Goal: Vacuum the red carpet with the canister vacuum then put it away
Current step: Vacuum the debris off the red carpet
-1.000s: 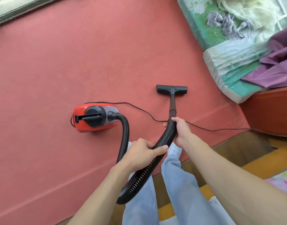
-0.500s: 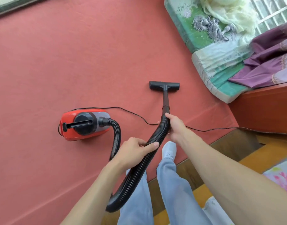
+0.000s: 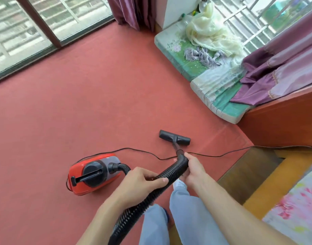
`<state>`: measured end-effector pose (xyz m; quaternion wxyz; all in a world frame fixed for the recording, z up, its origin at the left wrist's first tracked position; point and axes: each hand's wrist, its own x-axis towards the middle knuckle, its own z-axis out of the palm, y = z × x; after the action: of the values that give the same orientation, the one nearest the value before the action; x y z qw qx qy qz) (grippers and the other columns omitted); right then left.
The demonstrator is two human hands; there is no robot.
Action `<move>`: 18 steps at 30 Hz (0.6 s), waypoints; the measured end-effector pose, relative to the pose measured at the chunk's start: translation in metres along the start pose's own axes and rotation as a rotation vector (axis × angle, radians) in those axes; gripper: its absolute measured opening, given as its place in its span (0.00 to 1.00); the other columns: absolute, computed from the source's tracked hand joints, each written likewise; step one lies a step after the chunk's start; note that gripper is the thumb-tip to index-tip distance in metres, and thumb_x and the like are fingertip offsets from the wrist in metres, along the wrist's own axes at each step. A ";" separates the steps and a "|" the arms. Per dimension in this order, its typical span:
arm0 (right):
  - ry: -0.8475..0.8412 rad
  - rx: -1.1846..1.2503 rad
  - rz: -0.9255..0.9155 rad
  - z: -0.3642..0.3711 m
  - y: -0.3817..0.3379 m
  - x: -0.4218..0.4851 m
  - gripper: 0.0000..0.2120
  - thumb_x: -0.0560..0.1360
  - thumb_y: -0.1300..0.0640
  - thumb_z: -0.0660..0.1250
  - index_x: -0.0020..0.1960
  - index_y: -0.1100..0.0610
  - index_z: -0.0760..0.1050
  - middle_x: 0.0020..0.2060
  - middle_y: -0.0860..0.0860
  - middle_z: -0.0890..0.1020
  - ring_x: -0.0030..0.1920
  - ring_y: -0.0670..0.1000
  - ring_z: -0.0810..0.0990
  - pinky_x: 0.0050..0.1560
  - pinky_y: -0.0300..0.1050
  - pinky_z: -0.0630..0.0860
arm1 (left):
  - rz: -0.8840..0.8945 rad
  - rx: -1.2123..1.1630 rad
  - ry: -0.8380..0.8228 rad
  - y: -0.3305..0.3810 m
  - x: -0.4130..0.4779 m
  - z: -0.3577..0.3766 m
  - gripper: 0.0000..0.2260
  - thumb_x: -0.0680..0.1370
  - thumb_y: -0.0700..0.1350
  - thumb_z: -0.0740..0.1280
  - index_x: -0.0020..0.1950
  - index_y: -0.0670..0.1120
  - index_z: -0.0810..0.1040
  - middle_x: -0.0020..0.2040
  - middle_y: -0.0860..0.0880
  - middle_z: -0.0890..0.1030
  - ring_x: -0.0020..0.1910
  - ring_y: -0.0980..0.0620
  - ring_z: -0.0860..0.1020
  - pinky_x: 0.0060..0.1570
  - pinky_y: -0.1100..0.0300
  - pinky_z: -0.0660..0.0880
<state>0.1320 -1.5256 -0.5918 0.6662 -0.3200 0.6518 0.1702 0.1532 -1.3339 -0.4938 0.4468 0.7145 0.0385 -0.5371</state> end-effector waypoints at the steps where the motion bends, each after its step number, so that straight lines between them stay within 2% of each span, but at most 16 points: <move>1: -0.007 0.022 -0.005 0.001 0.001 0.006 0.09 0.80 0.54 0.63 0.47 0.60 0.74 0.35 0.57 0.79 0.33 0.52 0.77 0.40 0.47 0.75 | -0.014 -0.015 -0.019 0.000 0.005 -0.001 0.12 0.76 0.55 0.72 0.42 0.47 0.85 0.31 0.51 0.78 0.29 0.52 0.78 0.35 0.58 0.77; 4: -0.037 0.057 -0.021 0.001 -0.009 0.033 0.09 0.80 0.53 0.64 0.49 0.59 0.75 0.37 0.56 0.80 0.36 0.52 0.78 0.44 0.48 0.75 | -0.010 0.008 0.045 0.000 0.030 0.003 0.11 0.76 0.56 0.72 0.41 0.51 0.86 0.29 0.52 0.76 0.27 0.53 0.76 0.34 0.58 0.75; 6: -0.087 0.042 -0.030 0.000 -0.027 0.055 0.10 0.80 0.52 0.63 0.50 0.60 0.75 0.37 0.55 0.81 0.37 0.52 0.78 0.44 0.48 0.73 | -0.011 0.042 0.117 0.004 0.056 0.008 0.10 0.75 0.60 0.71 0.42 0.55 0.86 0.28 0.52 0.76 0.27 0.53 0.75 0.35 0.52 0.76; 9: -0.125 -0.014 -0.082 0.006 -0.068 0.093 0.13 0.81 0.51 0.62 0.52 0.61 0.75 0.37 0.55 0.81 0.36 0.52 0.78 0.42 0.47 0.73 | -0.011 0.073 0.182 0.022 0.104 0.018 0.12 0.71 0.65 0.69 0.43 0.59 0.86 0.30 0.51 0.82 0.31 0.49 0.82 0.42 0.45 0.82; 11: -0.133 -0.010 -0.123 0.014 -0.099 0.116 0.13 0.81 0.52 0.60 0.56 0.62 0.74 0.39 0.56 0.80 0.36 0.52 0.78 0.39 0.46 0.75 | -0.003 0.094 0.240 0.042 0.136 0.023 0.14 0.72 0.64 0.69 0.43 0.56 0.86 0.32 0.49 0.84 0.34 0.48 0.84 0.43 0.47 0.82; 14: -0.183 0.064 -0.166 0.037 -0.140 0.140 0.15 0.82 0.52 0.58 0.58 0.64 0.73 0.41 0.57 0.80 0.36 0.52 0.78 0.35 0.44 0.76 | 0.002 0.072 0.310 0.071 0.175 0.025 0.16 0.70 0.63 0.72 0.40 0.50 0.85 0.32 0.49 0.85 0.35 0.49 0.84 0.41 0.49 0.82; 16: -0.251 0.120 -0.180 0.057 -0.159 0.142 0.16 0.83 0.52 0.56 0.55 0.65 0.73 0.41 0.57 0.80 0.36 0.52 0.78 0.30 0.40 0.77 | 0.003 0.017 0.322 0.088 0.191 0.023 0.17 0.68 0.61 0.75 0.39 0.47 0.84 0.30 0.51 0.83 0.32 0.50 0.83 0.40 0.48 0.83; 18: -0.299 0.166 -0.178 0.078 -0.169 0.141 0.18 0.83 0.51 0.55 0.49 0.65 0.74 0.39 0.56 0.79 0.35 0.51 0.77 0.29 0.38 0.77 | 0.000 0.029 0.358 0.100 0.198 0.017 0.19 0.68 0.60 0.76 0.38 0.44 0.83 0.27 0.52 0.80 0.28 0.50 0.80 0.37 0.49 0.81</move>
<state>0.3129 -1.6265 -0.6994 0.7922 -0.2914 0.5264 0.1020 0.2772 -1.4893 -0.5930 0.4225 0.8050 0.1098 -0.4018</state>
